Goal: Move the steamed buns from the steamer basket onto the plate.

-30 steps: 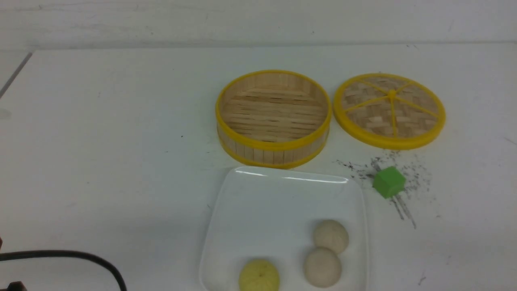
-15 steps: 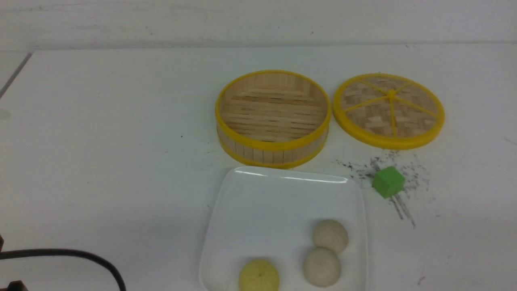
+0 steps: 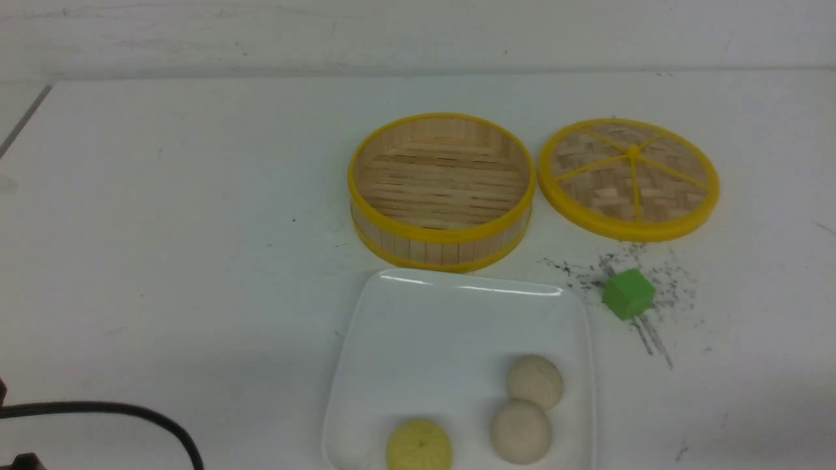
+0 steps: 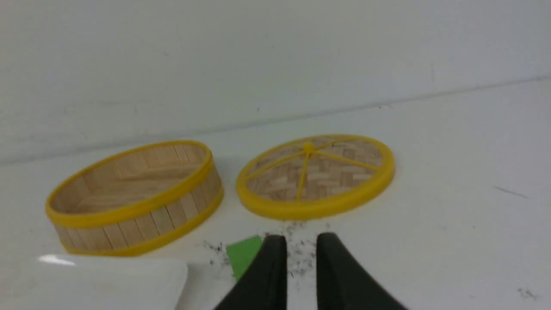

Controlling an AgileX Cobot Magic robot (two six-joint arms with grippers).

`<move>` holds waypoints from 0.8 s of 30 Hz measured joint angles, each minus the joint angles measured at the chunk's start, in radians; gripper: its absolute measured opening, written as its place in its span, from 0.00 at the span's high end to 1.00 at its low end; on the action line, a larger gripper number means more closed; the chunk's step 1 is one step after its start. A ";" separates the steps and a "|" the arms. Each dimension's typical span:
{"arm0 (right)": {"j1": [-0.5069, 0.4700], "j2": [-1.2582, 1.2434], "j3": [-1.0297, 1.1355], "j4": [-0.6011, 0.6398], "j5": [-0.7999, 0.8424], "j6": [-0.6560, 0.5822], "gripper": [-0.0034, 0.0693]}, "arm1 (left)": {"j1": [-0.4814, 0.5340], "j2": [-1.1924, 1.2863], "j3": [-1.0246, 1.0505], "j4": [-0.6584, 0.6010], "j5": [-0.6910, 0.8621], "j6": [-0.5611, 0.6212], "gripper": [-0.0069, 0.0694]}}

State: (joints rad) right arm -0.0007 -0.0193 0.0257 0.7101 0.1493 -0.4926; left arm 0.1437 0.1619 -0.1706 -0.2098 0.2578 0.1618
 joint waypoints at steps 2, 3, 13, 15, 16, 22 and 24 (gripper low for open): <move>-0.004 0.000 -0.001 -0.068 0.026 0.000 0.77 | 0.000 0.000 0.000 0.000 0.000 0.000 0.60; -0.004 0.000 -0.001 -0.090 0.027 0.000 0.77 | 0.000 0.000 0.000 0.000 0.000 0.000 0.60; -0.004 0.001 -0.001 -0.275 0.042 -0.001 0.76 | 0.000 0.001 0.000 -0.001 0.000 0.000 0.60; -0.004 0.001 -0.001 -0.281 0.086 -0.001 0.76 | 0.000 0.001 0.000 -0.002 0.000 0.000 0.60; -0.004 0.001 -0.001 -0.281 0.121 -0.001 0.75 | 0.000 0.001 0.000 -0.003 0.000 0.000 0.60; -0.004 0.001 -0.002 -0.309 0.271 -0.001 0.74 | 0.000 0.001 0.000 -0.016 0.000 0.000 0.60; -0.004 0.001 -0.006 -0.311 0.286 -0.003 0.74 | 0.000 0.001 0.000 -0.022 0.000 0.000 0.60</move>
State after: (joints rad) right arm -0.0047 -0.0183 0.0199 0.3987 0.4351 -0.4957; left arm 0.1437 0.1629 -0.1706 -0.2314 0.2576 0.1618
